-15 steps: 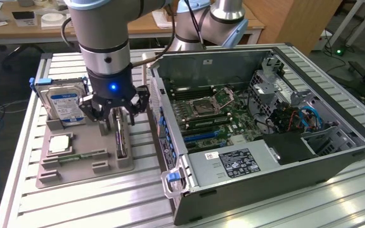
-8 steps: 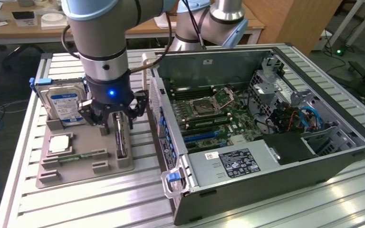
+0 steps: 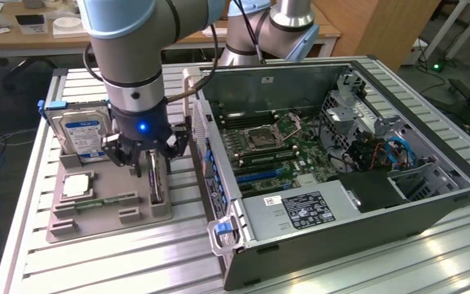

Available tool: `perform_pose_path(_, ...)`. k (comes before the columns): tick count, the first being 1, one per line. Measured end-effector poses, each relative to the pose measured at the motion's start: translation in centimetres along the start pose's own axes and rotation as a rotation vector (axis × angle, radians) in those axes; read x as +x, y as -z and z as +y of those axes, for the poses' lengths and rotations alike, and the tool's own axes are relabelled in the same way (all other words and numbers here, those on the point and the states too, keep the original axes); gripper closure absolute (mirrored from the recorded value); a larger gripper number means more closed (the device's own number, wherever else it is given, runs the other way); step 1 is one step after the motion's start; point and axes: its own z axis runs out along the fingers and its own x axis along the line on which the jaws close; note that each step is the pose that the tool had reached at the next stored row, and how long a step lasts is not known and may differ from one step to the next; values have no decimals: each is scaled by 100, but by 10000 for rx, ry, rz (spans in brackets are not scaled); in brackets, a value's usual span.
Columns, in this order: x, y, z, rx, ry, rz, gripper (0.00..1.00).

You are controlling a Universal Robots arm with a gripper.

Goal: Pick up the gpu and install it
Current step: 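Pick up the gpu and move the gpu toward the slot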

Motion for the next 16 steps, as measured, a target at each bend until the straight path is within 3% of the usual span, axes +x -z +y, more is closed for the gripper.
perform_pose_path(8,2,-144,-5,1,-81,-5,41)
perform_pose_path(10,2,-147,-6,41,-81,-4,41)
perform_pose_path(16,2,-150,-5,41,-81,-3,41)
